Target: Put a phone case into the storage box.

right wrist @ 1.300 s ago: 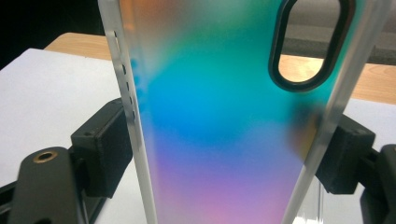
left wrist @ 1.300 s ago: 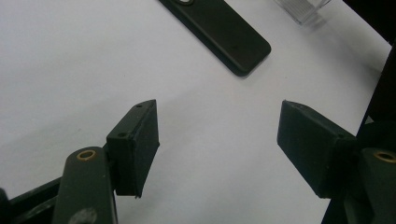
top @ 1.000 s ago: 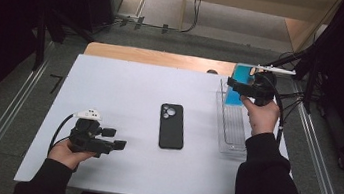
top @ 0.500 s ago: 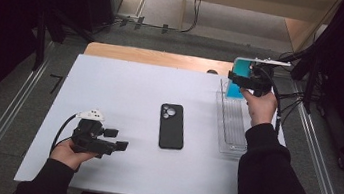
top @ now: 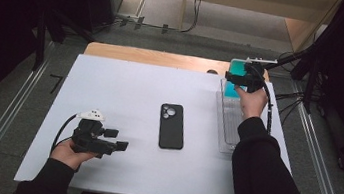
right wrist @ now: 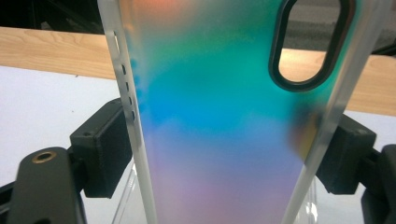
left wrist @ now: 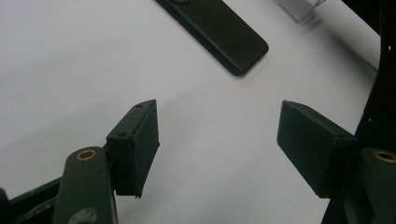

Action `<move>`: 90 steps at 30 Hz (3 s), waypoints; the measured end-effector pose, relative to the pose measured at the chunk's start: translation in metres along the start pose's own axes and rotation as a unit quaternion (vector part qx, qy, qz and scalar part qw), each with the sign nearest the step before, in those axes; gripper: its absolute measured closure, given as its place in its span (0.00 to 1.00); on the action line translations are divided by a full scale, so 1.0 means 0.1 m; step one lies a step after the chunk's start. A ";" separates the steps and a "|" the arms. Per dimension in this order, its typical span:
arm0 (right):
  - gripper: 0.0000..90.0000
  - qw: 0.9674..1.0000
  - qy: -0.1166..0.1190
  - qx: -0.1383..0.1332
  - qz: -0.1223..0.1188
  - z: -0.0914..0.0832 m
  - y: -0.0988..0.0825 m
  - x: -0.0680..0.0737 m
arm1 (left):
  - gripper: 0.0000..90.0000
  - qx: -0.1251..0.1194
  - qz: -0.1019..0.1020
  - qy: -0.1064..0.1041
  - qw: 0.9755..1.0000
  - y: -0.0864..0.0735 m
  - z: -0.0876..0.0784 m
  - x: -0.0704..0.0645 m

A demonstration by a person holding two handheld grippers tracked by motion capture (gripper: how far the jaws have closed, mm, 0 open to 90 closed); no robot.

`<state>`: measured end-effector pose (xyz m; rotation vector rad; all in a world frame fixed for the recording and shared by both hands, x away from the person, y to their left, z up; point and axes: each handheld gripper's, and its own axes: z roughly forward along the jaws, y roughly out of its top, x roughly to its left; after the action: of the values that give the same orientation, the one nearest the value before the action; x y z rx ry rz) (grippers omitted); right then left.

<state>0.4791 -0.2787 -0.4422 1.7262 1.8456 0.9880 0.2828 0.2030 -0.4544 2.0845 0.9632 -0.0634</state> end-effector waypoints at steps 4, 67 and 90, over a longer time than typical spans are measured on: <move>0.17 1.000 0.013 0.015 0.003 0.09 -0.03 -0.03 | 0.33 0.001 -0.001 -0.002 1.000 0.00 0.01 0.00; 0.00 0.980 0.178 0.046 -0.078 -1.21 -0.59 0.40 | 0.33 0.004 0.002 -0.032 0.999 0.23 0.06 0.11; 0.14 0.942 0.287 0.084 -0.154 -1.39 -1.26 0.86 | 0.33 0.008 0.017 -0.052 0.998 0.23 0.08 0.05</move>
<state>0.2814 -0.2204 -0.4300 1.2429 2.5340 1.3243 0.3036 0.1920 -0.4459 2.0904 0.8683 -0.1607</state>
